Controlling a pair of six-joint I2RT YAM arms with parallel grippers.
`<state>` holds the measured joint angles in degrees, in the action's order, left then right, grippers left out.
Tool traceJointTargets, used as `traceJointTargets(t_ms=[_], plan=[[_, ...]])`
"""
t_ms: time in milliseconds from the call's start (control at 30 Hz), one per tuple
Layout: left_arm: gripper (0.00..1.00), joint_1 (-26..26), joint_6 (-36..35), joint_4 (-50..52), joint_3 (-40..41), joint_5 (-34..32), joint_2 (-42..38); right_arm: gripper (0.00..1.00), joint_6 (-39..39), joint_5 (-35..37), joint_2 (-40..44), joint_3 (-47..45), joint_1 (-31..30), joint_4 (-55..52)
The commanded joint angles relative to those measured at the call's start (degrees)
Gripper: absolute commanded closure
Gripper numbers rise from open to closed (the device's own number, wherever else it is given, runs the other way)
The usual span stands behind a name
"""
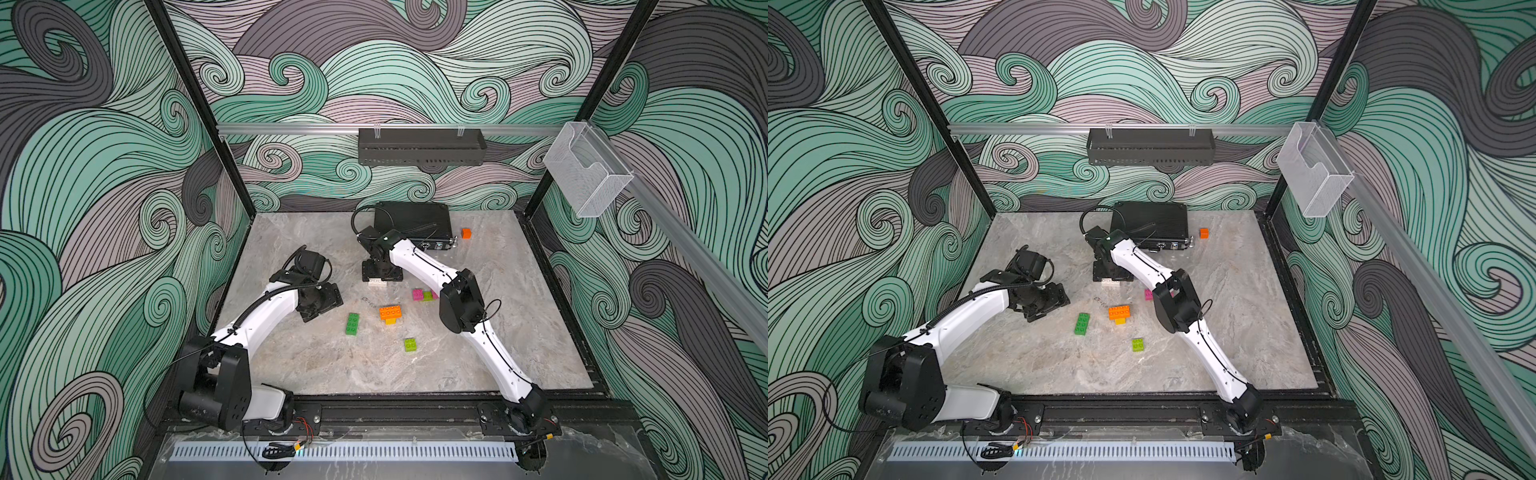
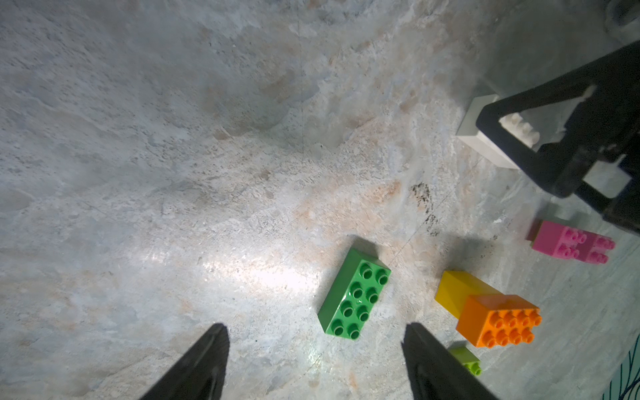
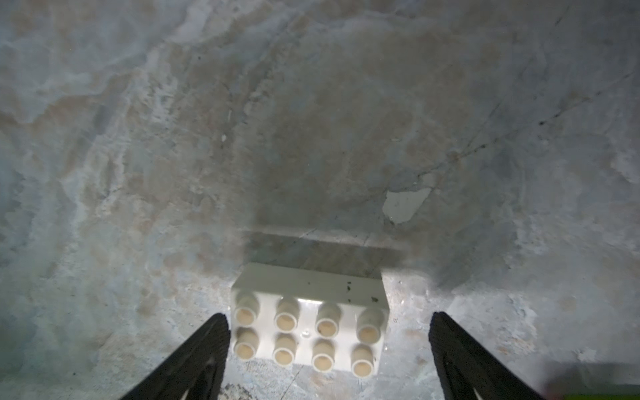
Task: Assemble a carrot with lego
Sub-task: Pick up the lego brick from the center of the board.
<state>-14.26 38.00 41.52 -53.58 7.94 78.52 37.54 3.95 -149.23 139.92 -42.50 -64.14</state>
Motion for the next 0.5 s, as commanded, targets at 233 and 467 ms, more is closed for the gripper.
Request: traceJointTargets(t_ms=[233, 467], plan=[[0.20, 0.5, -0.4, 0.8, 0.1, 0.1, 0.3, 0.19, 1.2, -0.6, -2.2, 1.9, 0.0, -1.1], [0.20, 0.5, -0.3, 0.7, 0.1, 0.3, 0.5, 0.28, 1.2, -0.8, -2.3, 1.4, 0.0, -1.1]])
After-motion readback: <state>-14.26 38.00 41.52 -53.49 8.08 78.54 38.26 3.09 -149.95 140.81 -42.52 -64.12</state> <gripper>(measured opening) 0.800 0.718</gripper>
